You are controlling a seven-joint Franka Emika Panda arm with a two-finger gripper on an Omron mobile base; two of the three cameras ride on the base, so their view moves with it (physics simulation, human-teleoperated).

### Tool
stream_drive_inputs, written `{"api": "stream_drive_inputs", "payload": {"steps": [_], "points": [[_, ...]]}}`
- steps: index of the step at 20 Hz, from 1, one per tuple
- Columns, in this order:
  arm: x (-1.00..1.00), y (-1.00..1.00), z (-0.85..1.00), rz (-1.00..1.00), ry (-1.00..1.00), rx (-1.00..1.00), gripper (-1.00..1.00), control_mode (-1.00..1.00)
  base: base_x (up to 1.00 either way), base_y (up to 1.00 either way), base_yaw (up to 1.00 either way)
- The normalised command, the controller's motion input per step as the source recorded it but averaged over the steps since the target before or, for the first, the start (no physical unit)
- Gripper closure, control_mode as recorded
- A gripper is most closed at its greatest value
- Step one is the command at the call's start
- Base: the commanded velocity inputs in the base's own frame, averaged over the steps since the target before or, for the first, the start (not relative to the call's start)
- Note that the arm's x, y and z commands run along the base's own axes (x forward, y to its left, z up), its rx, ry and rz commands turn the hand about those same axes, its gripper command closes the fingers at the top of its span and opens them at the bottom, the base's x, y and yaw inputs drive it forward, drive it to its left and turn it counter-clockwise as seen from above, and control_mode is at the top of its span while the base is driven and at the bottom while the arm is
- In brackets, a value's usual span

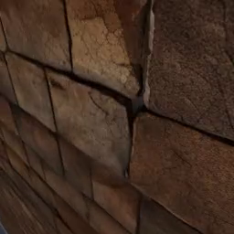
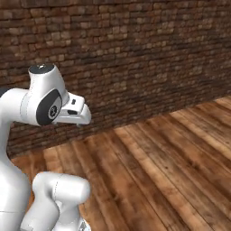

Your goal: There is a tray on the dining counter. Grab the cup, mug, and pitcher and place them on the tray. The pitcher may be placed next to the tray if it cannot fit the tray.

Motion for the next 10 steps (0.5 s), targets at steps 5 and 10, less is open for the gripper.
{"api": "stream_drive_inputs", "payload": {"steps": [5, 10], "points": [[0.00, 0.00, 0.00, 0.00, 0.00, 0.00, -1.00, 1.00, 0.68, 0.80, -0.68], [0.00, 0.00, 0.00, 0.00, 0.00, 0.00, -1.00, 1.00, 0.73, 0.74, -0.70]]}}
